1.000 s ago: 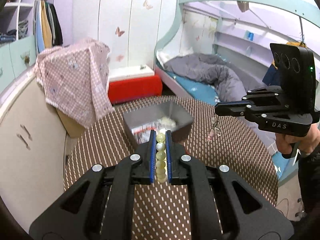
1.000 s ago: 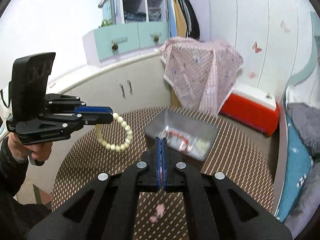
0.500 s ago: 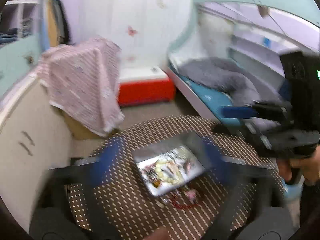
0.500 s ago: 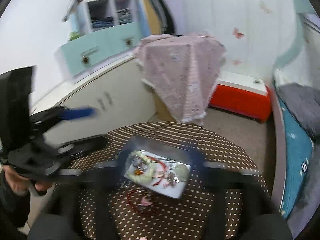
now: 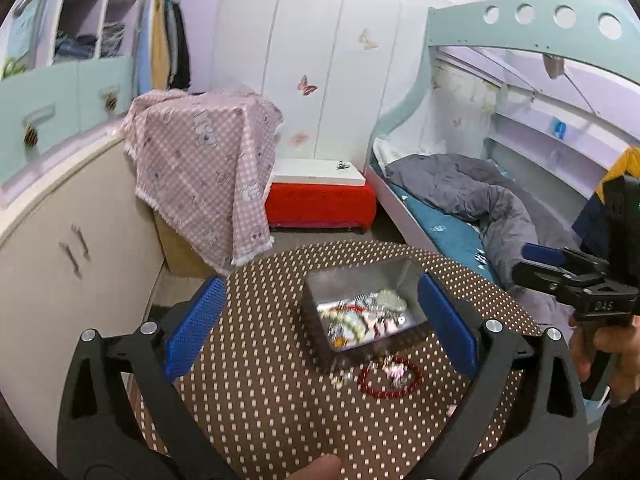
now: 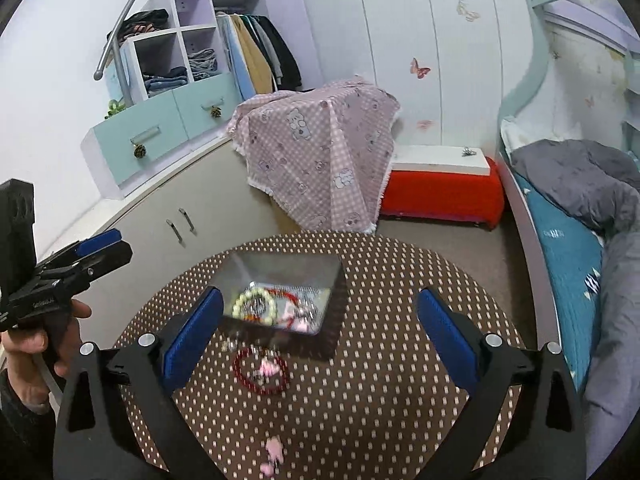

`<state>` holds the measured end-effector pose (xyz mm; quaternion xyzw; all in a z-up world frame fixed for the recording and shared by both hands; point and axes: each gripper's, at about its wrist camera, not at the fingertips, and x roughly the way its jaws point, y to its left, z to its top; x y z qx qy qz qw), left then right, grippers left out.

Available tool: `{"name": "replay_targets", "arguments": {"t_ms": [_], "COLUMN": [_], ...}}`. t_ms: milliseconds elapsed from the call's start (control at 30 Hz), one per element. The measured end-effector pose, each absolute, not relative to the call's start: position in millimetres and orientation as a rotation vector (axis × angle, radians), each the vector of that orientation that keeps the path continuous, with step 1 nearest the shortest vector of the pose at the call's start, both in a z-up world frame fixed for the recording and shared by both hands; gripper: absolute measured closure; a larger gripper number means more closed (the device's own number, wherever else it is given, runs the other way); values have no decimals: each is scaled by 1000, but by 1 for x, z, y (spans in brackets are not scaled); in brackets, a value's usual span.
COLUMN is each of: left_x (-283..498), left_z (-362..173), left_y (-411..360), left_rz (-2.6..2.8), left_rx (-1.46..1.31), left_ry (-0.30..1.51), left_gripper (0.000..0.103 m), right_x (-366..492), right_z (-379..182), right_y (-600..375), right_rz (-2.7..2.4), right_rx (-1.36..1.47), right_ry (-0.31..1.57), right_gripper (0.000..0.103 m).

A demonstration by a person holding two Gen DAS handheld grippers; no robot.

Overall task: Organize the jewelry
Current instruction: 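Grasp the white bunny charm on the table with the right gripper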

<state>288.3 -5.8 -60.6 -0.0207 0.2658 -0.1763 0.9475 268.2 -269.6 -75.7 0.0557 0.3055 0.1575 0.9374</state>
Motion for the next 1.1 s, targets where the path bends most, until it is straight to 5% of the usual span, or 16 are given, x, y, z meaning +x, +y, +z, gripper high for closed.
{"name": "replay_targets", "arguments": {"t_ms": [967, 1100], "left_x": [247, 256], "left_z": [-136, -144], "left_y": [-6, -17], "left_rz": [-303, -287], "left_rx": [24, 81], "left_ry": [697, 718], "left_gripper": [8, 8], "right_x": [204, 208], "right_z": [-165, -172], "right_y": [-226, -218], "right_rz": [303, 315], "right_rx": [3, -33], "right_ry": [848, 865], "right_gripper": [10, 27]}}
